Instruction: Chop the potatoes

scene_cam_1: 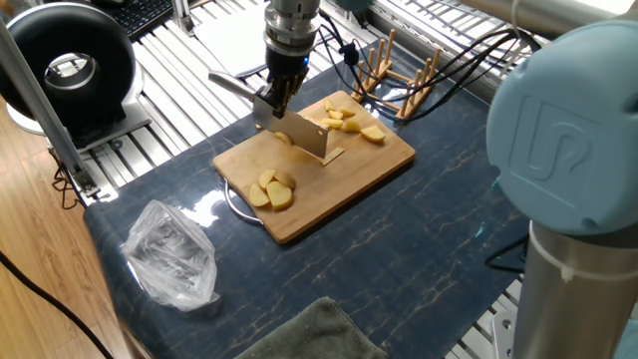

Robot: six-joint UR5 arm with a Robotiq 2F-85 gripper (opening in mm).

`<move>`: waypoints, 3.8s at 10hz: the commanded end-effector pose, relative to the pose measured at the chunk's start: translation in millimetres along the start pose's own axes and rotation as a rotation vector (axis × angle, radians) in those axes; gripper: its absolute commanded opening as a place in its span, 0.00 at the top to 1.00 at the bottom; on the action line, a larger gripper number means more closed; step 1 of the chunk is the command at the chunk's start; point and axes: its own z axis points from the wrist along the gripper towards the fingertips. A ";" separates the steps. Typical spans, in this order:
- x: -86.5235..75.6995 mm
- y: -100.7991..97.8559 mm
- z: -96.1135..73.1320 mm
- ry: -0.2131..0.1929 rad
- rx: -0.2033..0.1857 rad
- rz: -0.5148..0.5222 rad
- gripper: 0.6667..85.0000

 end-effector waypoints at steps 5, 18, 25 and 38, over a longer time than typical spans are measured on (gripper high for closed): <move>-3.6 15.5 -42.7 0.063 -0.015 0.039 1.00; -31.8 -6.6 -0.7 -0.029 0.004 -0.017 1.00; -32.6 -6.3 4.3 -0.037 -0.002 -0.009 1.00; -30.2 -10.4 6.0 -0.043 -0.019 -0.017 1.00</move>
